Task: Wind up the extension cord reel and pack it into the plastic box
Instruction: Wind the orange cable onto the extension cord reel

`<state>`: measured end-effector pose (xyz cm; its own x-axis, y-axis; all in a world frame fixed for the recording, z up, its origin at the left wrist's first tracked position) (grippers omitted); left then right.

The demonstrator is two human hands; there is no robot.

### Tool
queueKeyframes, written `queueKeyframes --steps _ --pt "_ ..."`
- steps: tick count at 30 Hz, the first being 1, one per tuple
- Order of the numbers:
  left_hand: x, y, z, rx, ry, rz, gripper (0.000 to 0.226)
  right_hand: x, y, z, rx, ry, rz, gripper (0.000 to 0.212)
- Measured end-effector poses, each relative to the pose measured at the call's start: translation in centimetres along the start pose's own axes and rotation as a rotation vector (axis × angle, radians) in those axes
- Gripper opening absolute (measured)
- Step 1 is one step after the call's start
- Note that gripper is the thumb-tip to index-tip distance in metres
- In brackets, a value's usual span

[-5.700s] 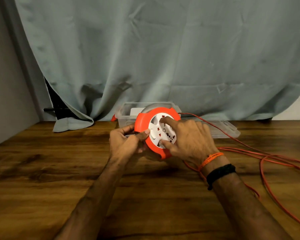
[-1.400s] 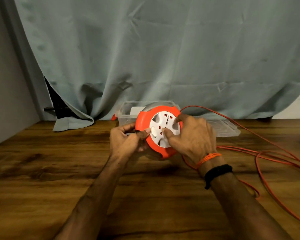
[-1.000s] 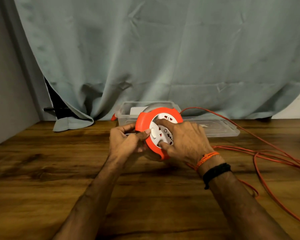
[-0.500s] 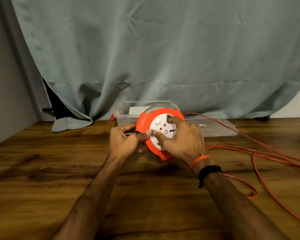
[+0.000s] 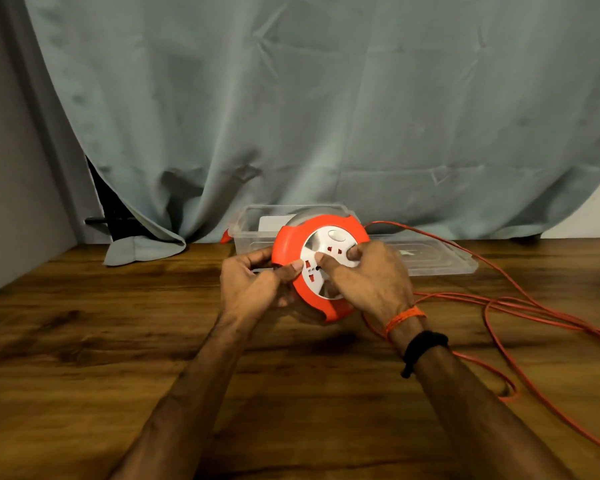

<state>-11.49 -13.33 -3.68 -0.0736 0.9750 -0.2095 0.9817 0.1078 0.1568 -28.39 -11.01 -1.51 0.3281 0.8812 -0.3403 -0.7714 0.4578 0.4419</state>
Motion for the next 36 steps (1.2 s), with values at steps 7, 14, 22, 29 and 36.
queueKeyframes --steps 7,14,22,29,36 --pt "-0.2 0.4 0.3 0.025 0.01 -0.02 0.031 0.4 1.1 1.9 0.357 0.442 -0.044 0.057" --pt "0.0 0.3 0.1 0.086 0.038 0.005 0.03 1.0 -0.6 1.9 0.48 0.576 0.237 0.061" --pt "0.0 0.3 0.1 0.023 0.015 0.05 0.035 0.5 -0.8 1.0 0.525 0.561 0.275 0.064" --pt "-0.1 0.2 -0.1 -0.049 -0.029 0.004 0.033 0.7 -0.7 0.8 0.379 0.469 0.06 0.064" --pt "-0.2 -0.4 0.4 -0.085 -0.042 -0.017 0.038 0.5 -1.0 -1.6 -0.211 -0.079 -0.035 0.055"
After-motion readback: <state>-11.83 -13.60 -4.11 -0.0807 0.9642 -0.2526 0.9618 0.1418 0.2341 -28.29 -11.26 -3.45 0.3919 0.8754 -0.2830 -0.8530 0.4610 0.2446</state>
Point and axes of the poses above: each hand's wrist, its own x-axis away from the middle knuckle, its own y-axis out of the back of the hand, z = x × y, the point moved 5 cm from there along -x, towards the middle knuckle, and after that the axes turned 14 degrees about -x, right-handed, at the moved point
